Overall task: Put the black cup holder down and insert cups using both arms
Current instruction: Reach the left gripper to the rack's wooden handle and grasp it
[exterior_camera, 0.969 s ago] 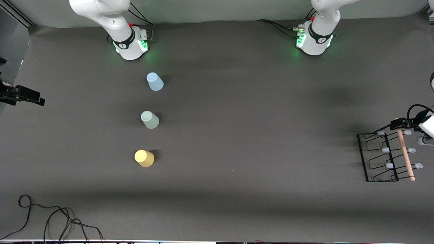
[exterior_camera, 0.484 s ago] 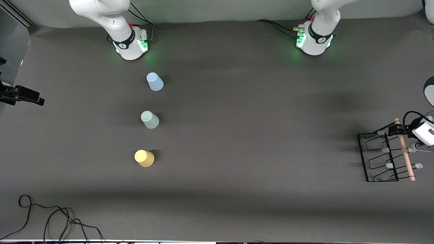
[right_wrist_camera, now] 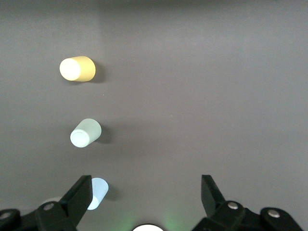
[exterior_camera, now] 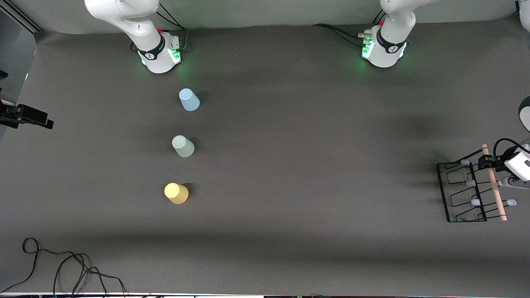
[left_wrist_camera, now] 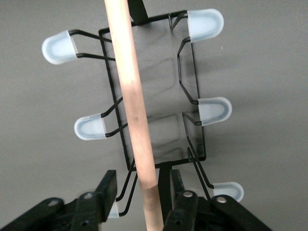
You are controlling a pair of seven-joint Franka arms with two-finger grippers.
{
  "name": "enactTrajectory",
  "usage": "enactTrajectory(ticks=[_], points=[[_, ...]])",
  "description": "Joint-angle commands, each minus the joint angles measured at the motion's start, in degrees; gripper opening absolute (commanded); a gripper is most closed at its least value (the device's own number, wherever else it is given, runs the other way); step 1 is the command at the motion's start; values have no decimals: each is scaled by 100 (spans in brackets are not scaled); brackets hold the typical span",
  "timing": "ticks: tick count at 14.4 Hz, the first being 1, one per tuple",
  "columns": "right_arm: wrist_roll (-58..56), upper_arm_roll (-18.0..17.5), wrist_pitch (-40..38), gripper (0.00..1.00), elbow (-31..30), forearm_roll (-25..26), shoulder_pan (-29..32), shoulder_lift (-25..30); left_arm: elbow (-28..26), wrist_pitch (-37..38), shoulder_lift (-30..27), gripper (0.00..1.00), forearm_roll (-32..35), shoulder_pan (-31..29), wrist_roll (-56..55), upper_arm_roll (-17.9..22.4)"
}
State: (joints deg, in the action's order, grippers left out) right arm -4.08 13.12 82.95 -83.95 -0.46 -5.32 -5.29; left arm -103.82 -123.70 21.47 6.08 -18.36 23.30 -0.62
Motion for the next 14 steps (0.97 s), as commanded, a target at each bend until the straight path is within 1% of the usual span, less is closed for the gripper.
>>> enactTrajectory(ticks=[1, 2, 5, 7, 9, 11, 14], points=[[38, 15, -147, 100, 142, -86, 31, -86, 187, 101, 112, 18, 87, 25, 69, 0], [38, 15, -156, 100, 142, -86, 31, -86, 195, 101, 121, 1, 87, 25, 69, 0], [47, 15, -156, 100, 150, -86, 31, -103, 248, 110, 112, 0, 87, 34, 69, 0], [38, 15, -156, 100, 150, -86, 31, -104, 248, 205, -10, 0, 87, 43, 17, -52], [38, 15, -156, 100, 168, -42, 13, -112, 388, 731, -177, 0, 17, 139, -53, -123], [30, 7, -156, 100, 168, -42, 31, -112, 512, 1206, -362, 0, 7, 358, -464, -175], [47, 7, -147, 100, 168, -77, 22, -104, 424, 1305, -590, 0, -28, 999, -1448, -220]])
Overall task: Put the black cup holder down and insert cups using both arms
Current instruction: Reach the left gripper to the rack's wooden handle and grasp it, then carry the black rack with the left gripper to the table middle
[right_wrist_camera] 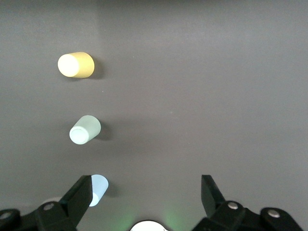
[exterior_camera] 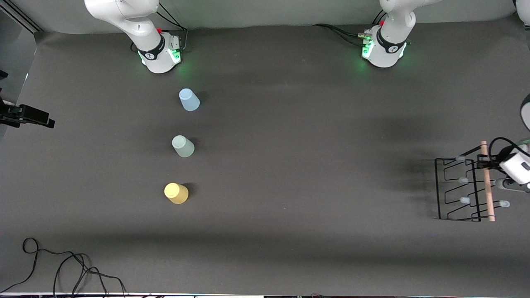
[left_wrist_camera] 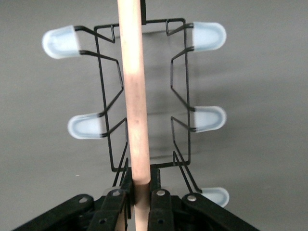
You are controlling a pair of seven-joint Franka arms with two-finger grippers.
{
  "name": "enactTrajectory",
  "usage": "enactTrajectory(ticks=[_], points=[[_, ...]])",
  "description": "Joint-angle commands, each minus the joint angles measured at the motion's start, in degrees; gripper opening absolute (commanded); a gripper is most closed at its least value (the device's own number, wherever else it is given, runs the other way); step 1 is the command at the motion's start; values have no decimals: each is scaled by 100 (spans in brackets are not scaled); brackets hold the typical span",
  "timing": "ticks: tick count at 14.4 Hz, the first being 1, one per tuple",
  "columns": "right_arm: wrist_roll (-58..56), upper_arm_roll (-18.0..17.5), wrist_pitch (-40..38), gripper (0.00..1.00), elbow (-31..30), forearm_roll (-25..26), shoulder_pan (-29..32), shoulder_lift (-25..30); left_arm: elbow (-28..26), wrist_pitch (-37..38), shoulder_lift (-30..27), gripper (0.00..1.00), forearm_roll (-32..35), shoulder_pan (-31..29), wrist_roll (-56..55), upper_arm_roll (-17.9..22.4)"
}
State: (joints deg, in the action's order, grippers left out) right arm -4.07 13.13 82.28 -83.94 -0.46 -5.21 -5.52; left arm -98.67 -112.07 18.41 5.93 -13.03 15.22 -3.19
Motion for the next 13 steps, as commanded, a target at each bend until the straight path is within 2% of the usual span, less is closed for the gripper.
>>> enactTrajectory(ticks=[1, 4, 10, 13], points=[[38, 5, -81, 100, 168, -86, 11, -80, -178, 141, -346, 0, -161, 703, -965, 38], [38, 14, -90, 100, 159, -86, 20, -80, -301, 141, -539, 0, -487, 1485, -1931, 47], [30, 14, -90, 100, 150, -86, 11, -72, -319, 19, -479, 0, -540, 3251, -4075, 29], [21, 14, -90, 100, 150, -86, 11, -72, -310, -114, -452, 0, -531, 3990, -4587, 29]])
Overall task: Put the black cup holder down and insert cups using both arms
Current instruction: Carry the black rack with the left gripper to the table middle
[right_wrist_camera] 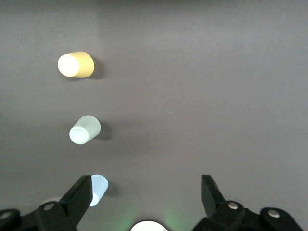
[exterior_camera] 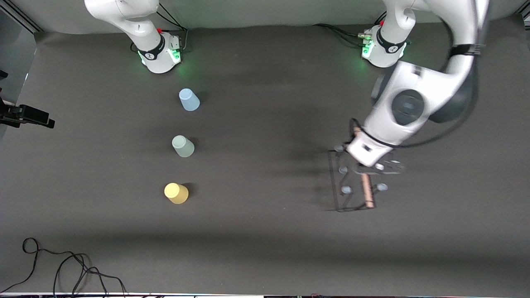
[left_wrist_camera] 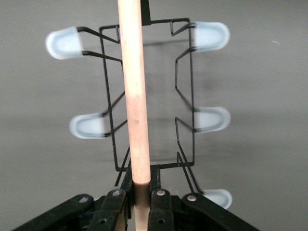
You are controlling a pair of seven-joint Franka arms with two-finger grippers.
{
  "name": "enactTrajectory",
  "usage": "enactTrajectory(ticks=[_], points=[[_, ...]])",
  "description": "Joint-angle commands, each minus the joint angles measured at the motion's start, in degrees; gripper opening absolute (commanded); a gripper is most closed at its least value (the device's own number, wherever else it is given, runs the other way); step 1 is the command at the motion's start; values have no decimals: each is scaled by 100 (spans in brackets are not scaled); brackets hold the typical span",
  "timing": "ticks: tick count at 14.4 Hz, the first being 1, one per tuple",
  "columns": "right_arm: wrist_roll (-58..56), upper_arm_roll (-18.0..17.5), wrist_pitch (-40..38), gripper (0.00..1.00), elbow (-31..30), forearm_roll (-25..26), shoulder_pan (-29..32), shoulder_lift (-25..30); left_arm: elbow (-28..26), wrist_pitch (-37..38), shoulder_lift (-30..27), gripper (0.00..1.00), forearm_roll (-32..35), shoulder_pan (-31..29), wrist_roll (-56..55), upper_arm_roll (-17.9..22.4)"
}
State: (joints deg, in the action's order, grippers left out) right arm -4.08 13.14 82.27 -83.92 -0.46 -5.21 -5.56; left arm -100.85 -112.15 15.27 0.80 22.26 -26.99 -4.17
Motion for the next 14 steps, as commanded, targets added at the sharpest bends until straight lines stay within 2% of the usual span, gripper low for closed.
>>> enactTrajectory(ticks=[1, 4, 8, 12, 14], points=[[21, 13, -88, 100, 148, -86, 11, -69, -84, -184, -68, 0, -18, 689, -647, 127], [12, 13, -184, 100, 148, -86, 20, -60, -67, -640, 177, 0, -27, 1121, -1263, 75], [12, 31, -211, 100, 140, -86, 20, -42, -93, -747, 494, 0, -27, 1657, -1344, 74], [99, 14, -238, 100, 139, -129, -50, -68, -93, -879, 653, 0, -36, 1685, -1344, 66], [117, -39, -211, 100, 131, -209, -68, -86, 20, -905, 662, 0, -394, 1650, -1344, 66]])
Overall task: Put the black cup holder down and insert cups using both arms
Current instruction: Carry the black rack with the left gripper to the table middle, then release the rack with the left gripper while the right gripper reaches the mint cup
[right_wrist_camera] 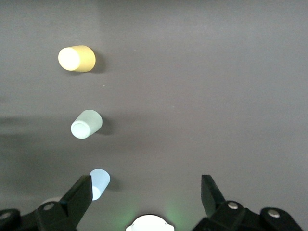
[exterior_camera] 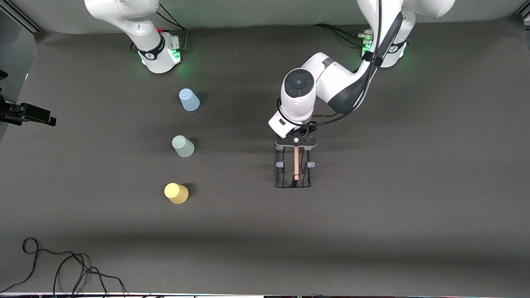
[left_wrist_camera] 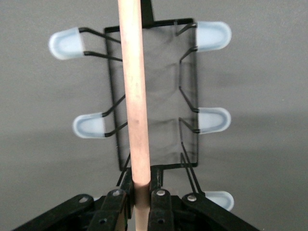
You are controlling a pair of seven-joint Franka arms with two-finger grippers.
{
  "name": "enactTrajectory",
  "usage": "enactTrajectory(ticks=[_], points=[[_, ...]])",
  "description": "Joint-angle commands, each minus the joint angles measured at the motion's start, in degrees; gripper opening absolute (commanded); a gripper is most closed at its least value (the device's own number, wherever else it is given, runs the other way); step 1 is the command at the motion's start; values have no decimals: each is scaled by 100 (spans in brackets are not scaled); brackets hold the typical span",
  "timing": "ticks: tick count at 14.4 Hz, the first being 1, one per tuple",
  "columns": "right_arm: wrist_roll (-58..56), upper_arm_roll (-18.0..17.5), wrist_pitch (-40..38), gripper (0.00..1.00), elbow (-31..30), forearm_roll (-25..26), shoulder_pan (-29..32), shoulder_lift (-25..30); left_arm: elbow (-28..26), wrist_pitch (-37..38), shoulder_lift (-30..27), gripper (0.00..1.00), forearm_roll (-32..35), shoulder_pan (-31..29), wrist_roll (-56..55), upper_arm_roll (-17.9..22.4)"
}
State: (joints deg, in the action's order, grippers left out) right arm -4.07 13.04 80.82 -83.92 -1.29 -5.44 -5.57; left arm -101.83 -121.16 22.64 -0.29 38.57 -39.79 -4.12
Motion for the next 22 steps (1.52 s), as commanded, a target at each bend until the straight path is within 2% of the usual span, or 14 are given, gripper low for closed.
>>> enactTrajectory(ticks=[1, 5, 10, 14, 17, 18, 20, 22], points=[[117, -30, -66, 100, 121, -126, -44, -93, 215, -21, -76, 0, -453, 45, -73, 69], [21, 23, -84, 100, 130, -126, 0, -84, 435, -30, 64, 0, -472, 282, -284, 60], [29, 23, -110, 100, 130, -117, -9, -84, 435, -162, 126, 0, -472, 607, -529, 60], [126, -12, -110, 100, 130, -117, -44, -84, 435, -390, 284, 0, -481, 643, -582, 60], [651, -73, -58, 100, 34, -213, -123, -76, 427, -408, 284, 0, -507, 625, -600, 60], [923, -74, -40, 100, -10, -284, -385, -58, 427, -408, 284, 0, -507, 625, -661, 60], [1791, -74, 73, 100, -228, -293, -833, -14, 427, -399, 276, 57, -507, 617, -793, 60], [2278, -65, 564, 100, -798, -293, -1334, 143, 444, -286, 188, 93, -498, 590, -785, 60]])
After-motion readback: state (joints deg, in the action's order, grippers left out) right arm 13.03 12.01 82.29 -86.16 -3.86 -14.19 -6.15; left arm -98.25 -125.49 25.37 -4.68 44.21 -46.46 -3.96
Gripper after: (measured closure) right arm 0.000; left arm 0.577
